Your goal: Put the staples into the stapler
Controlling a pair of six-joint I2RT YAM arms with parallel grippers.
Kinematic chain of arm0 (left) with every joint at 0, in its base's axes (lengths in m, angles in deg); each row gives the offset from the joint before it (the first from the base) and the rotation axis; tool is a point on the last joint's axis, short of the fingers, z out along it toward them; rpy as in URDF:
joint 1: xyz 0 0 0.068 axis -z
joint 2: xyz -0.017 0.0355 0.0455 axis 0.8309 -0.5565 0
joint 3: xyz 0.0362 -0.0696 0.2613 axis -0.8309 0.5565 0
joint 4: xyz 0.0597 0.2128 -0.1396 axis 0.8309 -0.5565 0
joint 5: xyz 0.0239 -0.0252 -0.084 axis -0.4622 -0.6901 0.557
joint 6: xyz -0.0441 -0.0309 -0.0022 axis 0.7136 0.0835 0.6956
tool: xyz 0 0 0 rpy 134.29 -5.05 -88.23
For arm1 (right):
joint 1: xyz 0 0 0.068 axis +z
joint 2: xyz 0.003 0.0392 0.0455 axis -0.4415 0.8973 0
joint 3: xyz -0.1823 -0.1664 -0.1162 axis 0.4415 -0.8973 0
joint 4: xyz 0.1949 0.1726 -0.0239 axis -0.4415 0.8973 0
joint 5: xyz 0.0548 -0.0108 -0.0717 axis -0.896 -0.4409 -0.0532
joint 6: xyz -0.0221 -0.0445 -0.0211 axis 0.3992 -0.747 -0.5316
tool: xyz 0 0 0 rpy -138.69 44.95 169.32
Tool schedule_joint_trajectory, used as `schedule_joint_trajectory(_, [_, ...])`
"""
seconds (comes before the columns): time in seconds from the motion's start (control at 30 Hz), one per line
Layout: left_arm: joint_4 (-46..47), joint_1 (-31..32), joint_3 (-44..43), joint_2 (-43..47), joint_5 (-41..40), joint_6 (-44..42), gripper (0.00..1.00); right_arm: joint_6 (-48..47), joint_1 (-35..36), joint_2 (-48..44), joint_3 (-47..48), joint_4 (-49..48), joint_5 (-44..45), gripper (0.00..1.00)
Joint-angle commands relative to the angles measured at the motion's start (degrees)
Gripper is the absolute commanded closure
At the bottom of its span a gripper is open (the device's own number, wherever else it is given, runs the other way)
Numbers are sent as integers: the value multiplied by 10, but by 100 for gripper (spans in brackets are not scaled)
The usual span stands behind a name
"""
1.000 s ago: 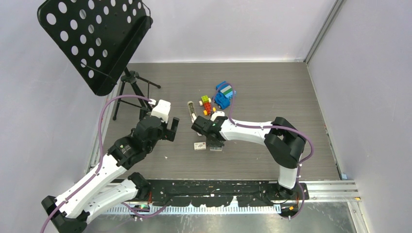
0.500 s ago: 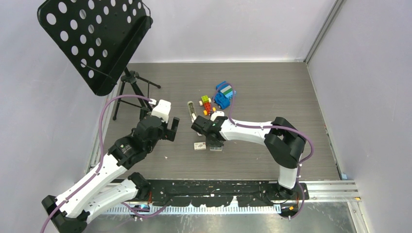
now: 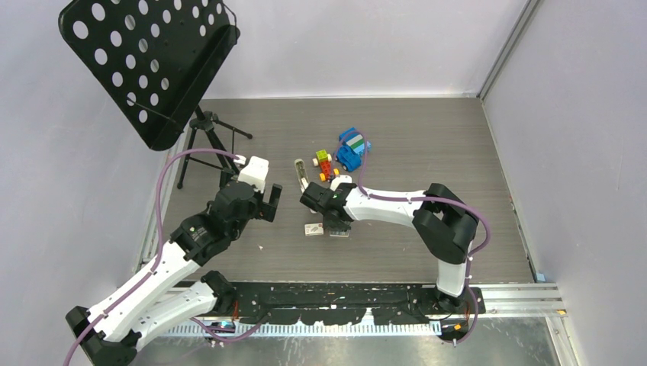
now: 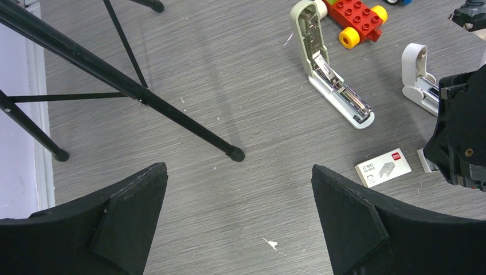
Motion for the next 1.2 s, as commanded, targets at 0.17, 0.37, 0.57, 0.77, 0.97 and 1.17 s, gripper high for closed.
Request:
schedule_joint_trajectory(0.17, [25,-1,4,-2,-6,-11,0,15,2,7,5,-7,10,74])
schedule_joint_trajectory(0.37, [25,-1,4,-3,-4,-12,0,12,3,9,3,-17,3,74])
schedule_joint_trajectory(0.57, [25,-1,4,-3,-4,-13,0,8,3,18,4,-22,-9,74])
schedule_joint_trajectory(0.77, [26,-1,5,-3,-5,-14,0,3,3,-2,-1,-22,-1,83])
schedule_joint_trajectory(0.97, [26,-1,5,0,-7,-15,0,-36,3,-34,-5,-21,5,85])
schedule_joint_trajectory(1.17, [26,-1,6,2,-7,-17,0,-114,3,-79,-23,-45,-2,85])
